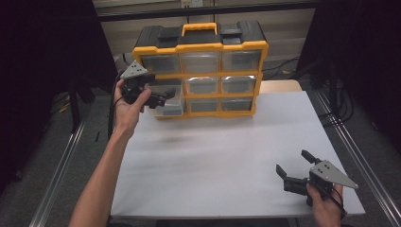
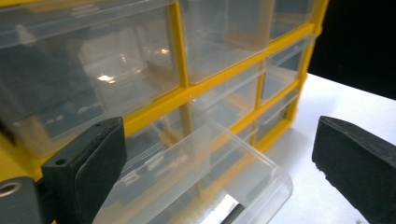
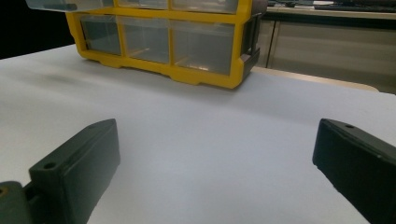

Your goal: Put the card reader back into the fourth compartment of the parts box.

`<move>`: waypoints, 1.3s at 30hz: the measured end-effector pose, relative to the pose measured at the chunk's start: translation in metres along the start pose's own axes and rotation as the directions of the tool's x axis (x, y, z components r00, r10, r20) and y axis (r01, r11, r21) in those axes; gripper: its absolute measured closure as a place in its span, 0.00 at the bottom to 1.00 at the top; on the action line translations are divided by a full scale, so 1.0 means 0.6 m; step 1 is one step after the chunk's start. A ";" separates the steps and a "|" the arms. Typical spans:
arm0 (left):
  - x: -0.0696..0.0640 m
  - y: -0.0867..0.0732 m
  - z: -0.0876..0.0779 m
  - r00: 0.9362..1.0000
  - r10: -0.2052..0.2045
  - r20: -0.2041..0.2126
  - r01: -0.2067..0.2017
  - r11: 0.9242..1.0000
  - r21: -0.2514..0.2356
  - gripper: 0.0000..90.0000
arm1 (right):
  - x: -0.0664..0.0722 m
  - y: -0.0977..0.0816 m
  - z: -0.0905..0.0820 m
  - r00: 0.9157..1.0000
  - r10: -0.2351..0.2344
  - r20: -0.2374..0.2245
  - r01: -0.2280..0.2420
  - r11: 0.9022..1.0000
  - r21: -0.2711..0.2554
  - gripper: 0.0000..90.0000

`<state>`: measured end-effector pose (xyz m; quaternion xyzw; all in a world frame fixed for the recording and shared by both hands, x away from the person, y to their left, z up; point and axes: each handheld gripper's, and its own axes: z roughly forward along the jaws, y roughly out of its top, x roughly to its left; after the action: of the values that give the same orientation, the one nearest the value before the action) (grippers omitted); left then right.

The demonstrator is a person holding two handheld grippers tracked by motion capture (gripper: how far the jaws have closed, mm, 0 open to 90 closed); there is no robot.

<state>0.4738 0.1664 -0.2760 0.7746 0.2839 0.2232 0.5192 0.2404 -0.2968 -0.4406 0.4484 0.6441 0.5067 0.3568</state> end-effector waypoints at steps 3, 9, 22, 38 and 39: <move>-0.008 -0.011 -0.007 1.000 -0.006 -0.017 0.005 0.999 -0.032 0.03 | 0.001 0.001 -0.002 1.000 -0.003 0.007 0.003 1.000 0.000 0.01; -0.021 -0.024 -0.033 0.998 0.004 -0.055 -0.008 0.998 -0.067 0.04 | 0.004 0.002 -0.002 1.000 -0.003 0.009 0.003 1.000 -0.004 0.01; -0.035 -0.078 -0.078 0.995 -0.023 -0.099 0.012 0.994 -0.110 0.04 | 0.003 0.004 -0.006 1.000 0.006 0.027 -0.006 1.000 -0.016 0.01; -0.066 -0.140 -0.102 0.991 -0.069 -0.112 0.055 0.991 -0.120 0.03 | 0.003 0.004 -0.003 1.000 0.005 0.018 -0.004 1.000 -0.012 0.01; -0.070 -0.143 -0.103 0.991 -0.071 -0.114 0.058 0.992 -0.114 0.03 | 0.003 0.004 -0.003 1.000 0.007 0.016 -0.006 1.000 -0.013 0.01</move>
<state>0.3852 0.2059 -0.3357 0.7206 0.3262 0.2672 0.5505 0.2389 -0.2953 -0.4377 0.4523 0.6366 0.5083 0.3631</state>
